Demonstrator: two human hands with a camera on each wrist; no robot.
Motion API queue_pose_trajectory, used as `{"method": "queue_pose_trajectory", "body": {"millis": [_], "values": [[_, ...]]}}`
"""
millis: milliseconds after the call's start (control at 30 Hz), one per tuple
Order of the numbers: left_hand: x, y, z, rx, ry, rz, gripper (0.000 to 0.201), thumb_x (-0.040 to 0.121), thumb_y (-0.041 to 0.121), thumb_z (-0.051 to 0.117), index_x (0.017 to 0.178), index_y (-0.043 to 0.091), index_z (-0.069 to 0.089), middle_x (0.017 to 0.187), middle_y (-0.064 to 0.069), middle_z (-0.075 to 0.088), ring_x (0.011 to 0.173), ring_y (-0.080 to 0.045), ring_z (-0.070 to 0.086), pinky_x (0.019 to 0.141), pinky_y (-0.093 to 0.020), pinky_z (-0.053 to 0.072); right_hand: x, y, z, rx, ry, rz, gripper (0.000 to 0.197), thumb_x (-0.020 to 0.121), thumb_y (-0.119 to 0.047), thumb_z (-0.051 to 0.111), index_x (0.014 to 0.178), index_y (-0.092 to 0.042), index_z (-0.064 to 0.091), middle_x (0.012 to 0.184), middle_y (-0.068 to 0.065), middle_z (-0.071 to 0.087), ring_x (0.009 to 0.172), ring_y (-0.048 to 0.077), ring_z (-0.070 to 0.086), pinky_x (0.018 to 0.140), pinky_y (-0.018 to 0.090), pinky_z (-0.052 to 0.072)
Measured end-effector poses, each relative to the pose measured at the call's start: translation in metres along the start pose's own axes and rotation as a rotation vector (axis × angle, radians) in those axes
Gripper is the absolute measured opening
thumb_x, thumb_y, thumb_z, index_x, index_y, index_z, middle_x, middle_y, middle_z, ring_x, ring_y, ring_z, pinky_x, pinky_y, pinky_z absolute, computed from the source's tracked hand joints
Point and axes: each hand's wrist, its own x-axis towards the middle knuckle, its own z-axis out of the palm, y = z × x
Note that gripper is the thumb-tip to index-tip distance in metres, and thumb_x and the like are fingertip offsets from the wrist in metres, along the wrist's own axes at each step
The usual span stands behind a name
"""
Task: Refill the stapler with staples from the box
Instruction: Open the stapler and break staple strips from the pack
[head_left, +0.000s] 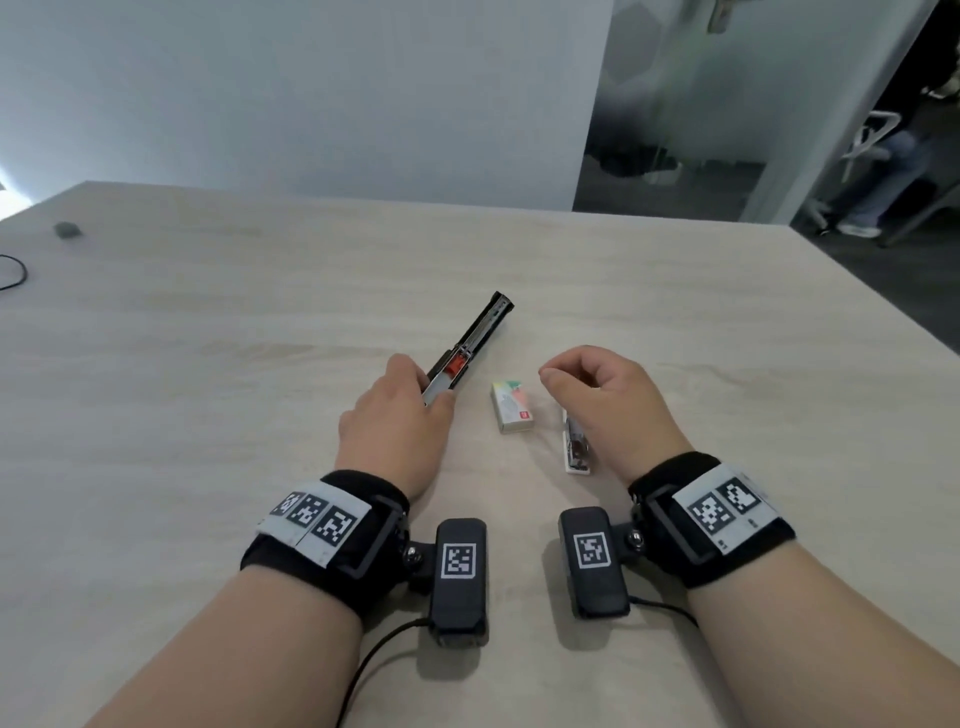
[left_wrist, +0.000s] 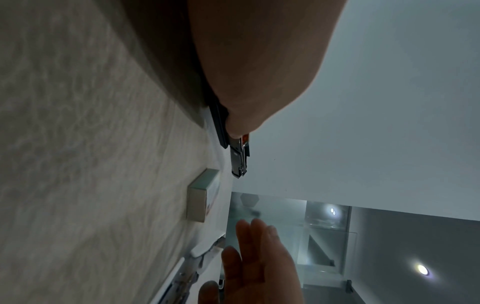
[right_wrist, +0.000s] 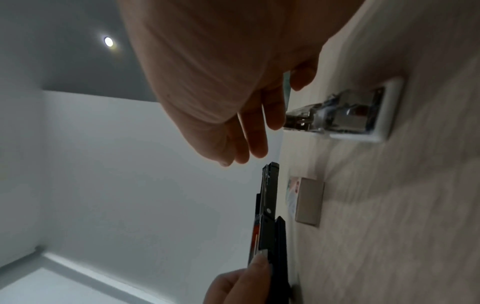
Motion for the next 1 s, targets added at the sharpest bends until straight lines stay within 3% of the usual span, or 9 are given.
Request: {"method": "queue_pose_trajectory", "body": {"millis": [200, 300, 400, 467, 633, 800, 900, 967, 1000], "values": [[0.005, -0.004, 0.004, 0.023, 0.001, 0.036, 0.022, 0.1, 0.039, 0.047, 0.101, 0.018, 0.047, 0.107, -0.001, 0.051, 0.097, -0.025, 0.043, 0.083, -0.039, 0.03, 0.007, -0.009, 0.005, -0.253, -0.139, -0.003, 0.009, 0.085, -0.039, 0.071, 0.086, -0.03, 0.072, 0.074, -0.016, 0.056, 0.067, 0.005, 0.051, 0.065, 0.026, 0.042], [0.007, -0.006, 0.005, 0.056, 0.006, 0.052, 0.022, 0.099, 0.04, 0.047, 0.098, 0.018, 0.046, 0.108, 0.0, 0.045, 0.098, -0.023, 0.037, 0.082, -0.038, 0.028, 0.013, -0.013, 0.009, -0.489, -0.234, 0.051, 0.029, 0.069, -0.061, 0.066, 0.092, -0.042, 0.067, 0.102, -0.009, 0.063, 0.1, 0.02, 0.058, 0.09, 0.036, 0.045], [0.007, -0.006, 0.006, 0.084, -0.004, 0.042, 0.024, 0.098, 0.043, 0.047, 0.099, 0.019, 0.048, 0.108, 0.0, 0.045, 0.104, -0.026, 0.043, 0.084, -0.039, 0.028, 0.014, -0.02, 0.016, -0.704, -0.344, 0.011, 0.021, 0.075, -0.049, 0.07, 0.092, -0.04, 0.062, 0.128, -0.012, 0.064, 0.128, 0.015, 0.046, 0.093, 0.037, 0.025], [0.006, -0.005, 0.006, 0.115, -0.02, 0.026, 0.027, 0.097, 0.046, 0.047, 0.101, 0.019, 0.05, 0.109, -0.002, 0.049, 0.109, -0.029, 0.047, 0.086, -0.041, 0.031, 0.015, -0.025, 0.019, -0.759, -0.369, -0.009, 0.013, 0.075, -0.041, 0.066, 0.086, -0.039, 0.059, 0.128, -0.013, 0.063, 0.127, 0.014, 0.043, 0.089, 0.037, 0.019], [0.004, -0.001, 0.005, 0.084, -0.05, -0.004, 0.03, 0.09, 0.053, 0.049, 0.1, 0.025, 0.052, 0.106, 0.002, 0.051, 0.105, -0.025, 0.046, 0.088, -0.041, 0.03, 0.015, -0.029, 0.02, -0.869, -0.353, -0.067, 0.01, 0.08, -0.028, 0.064, 0.088, -0.033, 0.061, 0.092, -0.018, 0.062, 0.11, 0.01, 0.046, 0.095, 0.042, 0.026], [-0.006, 0.002, -0.003, -0.296, 0.094, 0.123, 0.011, 0.092, 0.04, 0.058, 0.1, 0.032, 0.059, 0.107, 0.013, 0.058, 0.109, -0.016, 0.049, 0.096, -0.037, 0.038, 0.003, -0.03, 0.01, -0.679, -0.264, -0.101, 0.012, 0.081, -0.038, 0.069, 0.088, -0.033, 0.06, 0.093, -0.02, 0.062, 0.105, 0.008, 0.053, 0.098, 0.038, 0.031], [-0.019, 0.01, -0.011, -0.49, 0.181, 0.242, 0.008, 0.092, 0.026, 0.062, 0.088, 0.033, 0.062, 0.096, 0.017, 0.06, 0.094, -0.01, 0.056, 0.081, -0.026, 0.045, -0.011, -0.031, 0.002, -0.39, -0.186, -0.1, 0.02, 0.078, -0.044, 0.077, 0.088, -0.034, 0.062, 0.092, -0.02, 0.064, 0.097, 0.003, 0.058, 0.075, 0.026, 0.051], [-0.025, 0.015, -0.014, -0.598, 0.172, 0.255, 0.013, 0.092, 0.025, 0.064, 0.083, 0.034, 0.063, 0.083, 0.013, 0.063, 0.073, -0.011, 0.06, 0.064, -0.027, 0.048, -0.02, -0.035, -0.001, -0.191, -0.163, -0.1, 0.022, 0.077, -0.042, 0.083, 0.088, -0.035, 0.065, 0.089, -0.021, 0.066, 0.084, -0.003, 0.06, 0.052, 0.018, 0.052], [-0.028, 0.017, -0.014, -0.661, 0.136, 0.237, 0.013, 0.092, 0.026, 0.064, 0.081, 0.034, 0.064, 0.074, 0.012, 0.064, 0.062, -0.012, 0.058, 0.057, -0.029, 0.047, -0.024, -0.035, -0.002, -0.111, -0.156, -0.1, 0.023, 0.077, -0.039, 0.085, 0.088, -0.035, 0.066, 0.085, -0.017, 0.067, 0.072, -0.003, 0.059, 0.048, 0.018, 0.05]]}}
